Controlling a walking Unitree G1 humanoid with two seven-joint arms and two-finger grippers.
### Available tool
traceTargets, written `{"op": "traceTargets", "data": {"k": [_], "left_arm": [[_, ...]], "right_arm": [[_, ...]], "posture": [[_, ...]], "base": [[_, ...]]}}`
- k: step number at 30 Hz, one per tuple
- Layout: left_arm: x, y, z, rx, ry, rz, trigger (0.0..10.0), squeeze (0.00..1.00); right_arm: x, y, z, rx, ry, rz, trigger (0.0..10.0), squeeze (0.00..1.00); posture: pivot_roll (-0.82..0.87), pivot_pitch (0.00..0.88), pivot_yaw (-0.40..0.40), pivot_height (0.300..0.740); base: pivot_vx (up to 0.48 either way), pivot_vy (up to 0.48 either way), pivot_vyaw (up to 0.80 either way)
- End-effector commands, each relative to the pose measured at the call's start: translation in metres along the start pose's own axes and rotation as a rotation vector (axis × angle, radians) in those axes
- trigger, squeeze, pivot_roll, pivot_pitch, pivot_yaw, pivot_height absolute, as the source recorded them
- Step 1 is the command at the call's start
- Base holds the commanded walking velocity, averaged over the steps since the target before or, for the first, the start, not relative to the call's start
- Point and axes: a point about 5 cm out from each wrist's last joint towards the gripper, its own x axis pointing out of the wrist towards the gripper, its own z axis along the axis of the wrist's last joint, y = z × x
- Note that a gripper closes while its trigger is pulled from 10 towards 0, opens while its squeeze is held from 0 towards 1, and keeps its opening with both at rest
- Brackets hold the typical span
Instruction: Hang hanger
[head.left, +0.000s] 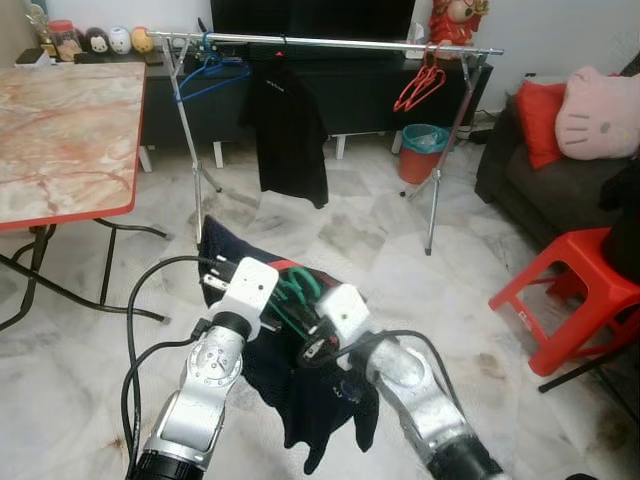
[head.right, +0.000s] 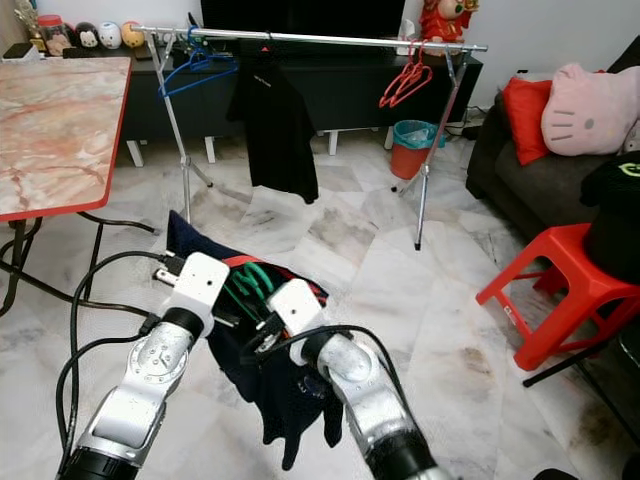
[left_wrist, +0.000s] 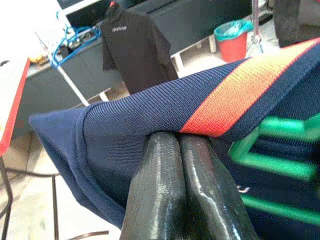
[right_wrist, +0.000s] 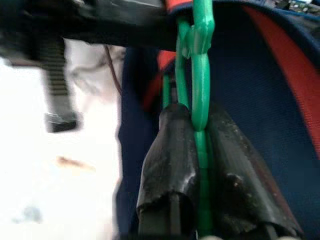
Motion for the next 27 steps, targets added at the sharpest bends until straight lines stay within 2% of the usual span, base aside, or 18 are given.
{"op": "traceTargets", "data": {"k": [1,6,8,11,15,17,18,19,20,21,22,23,27], "left_arm": [[0.001,0.022,0.004,0.030,-0.012,0.128,0.0,0.00],[0.000,0.028,0.001,0.044,0.009,0.168,0.0,0.00],[0.000,0.028,0.001,0.045,0.011,0.172,0.0,0.00],[0.000,0.033,-0.002,0.052,0.036,0.209,0.0,0.00],[0.001,0.032,-0.001,0.044,0.025,0.191,0.0,0.00],[0.002,0.027,0.001,0.030,0.003,0.142,0.0,0.00],[0.002,0.020,0.002,0.008,-0.014,0.087,3.1,0.00],[0.002,0.020,0.002,0.008,-0.014,0.087,3.1,0.00],[0.001,0.009,0.005,-0.017,-0.040,-0.004,8.4,0.00],[-0.001,0.000,0.008,-0.010,-0.071,-0.088,9.9,0.00],[-0.001,0.000,0.008,-0.010,-0.071,-0.088,9.9,0.00],[-0.002,-0.007,0.012,-0.020,-0.100,-0.152,10.0,0.00],[-0.004,-0.014,0.015,-0.073,-0.115,-0.232,10.0,0.00]], "right_arm": [[-0.016,-0.013,-0.032,0.010,0.166,-0.064,10.0,0.00],[-0.030,-0.033,-0.049,-0.025,0.285,-0.156,10.0,0.00],[-0.032,-0.035,-0.051,-0.028,0.302,-0.166,10.0,0.00],[-0.039,-0.045,-0.058,-0.083,0.358,-0.201,10.0,0.00],[-0.041,-0.050,-0.056,-0.098,0.342,-0.214,10.0,0.00],[-0.041,-0.052,-0.054,-0.097,0.320,-0.232,10.0,0.00],[-0.040,-0.052,-0.052,-0.097,0.304,-0.229,10.0,0.00],[-0.040,-0.052,-0.052,-0.097,0.304,-0.229,10.0,0.00],[-0.038,-0.051,-0.050,-0.100,0.289,-0.217,10.0,0.00],[-0.037,-0.049,-0.049,-0.105,0.282,-0.201,10.0,0.00],[-0.037,-0.049,-0.049,-0.105,0.282,-0.201,10.0,0.00],[-0.035,-0.046,-0.048,-0.110,0.272,-0.183,10.0,0.00],[-0.033,-0.041,-0.045,-0.116,0.244,-0.151,10.0,0.00]], "posture": [[0.17,0.000,-0.095,0.740],[0.17,0.000,-0.093,0.740],[0.17,0.000,-0.093,0.740],[0.17,0.000,-0.091,0.740],[0.17,0.000,-0.087,0.740],[0.17,0.000,-0.086,0.740],[0.17,0.000,-0.085,0.740],[0.17,0.000,-0.085,0.740],[0.17,0.000,-0.085,0.740],[0.17,0.000,-0.084,0.740],[0.17,0.000,-0.084,0.740],[0.17,0.000,-0.083,0.740],[0.17,0.000,-0.079,0.740]], "base": [[0.000,0.000,0.00],[0.000,0.000,0.00],[0.000,0.000,0.00],[0.000,0.000,0.00],[0.000,0.000,0.00],[0.000,0.000,0.00],[0.000,0.000,0.00],[0.000,0.000,0.00],[0.000,0.000,0.00],[0.000,0.000,0.00],[0.000,0.000,0.00],[0.000,0.000,0.00],[0.000,0.000,0.00]]}}
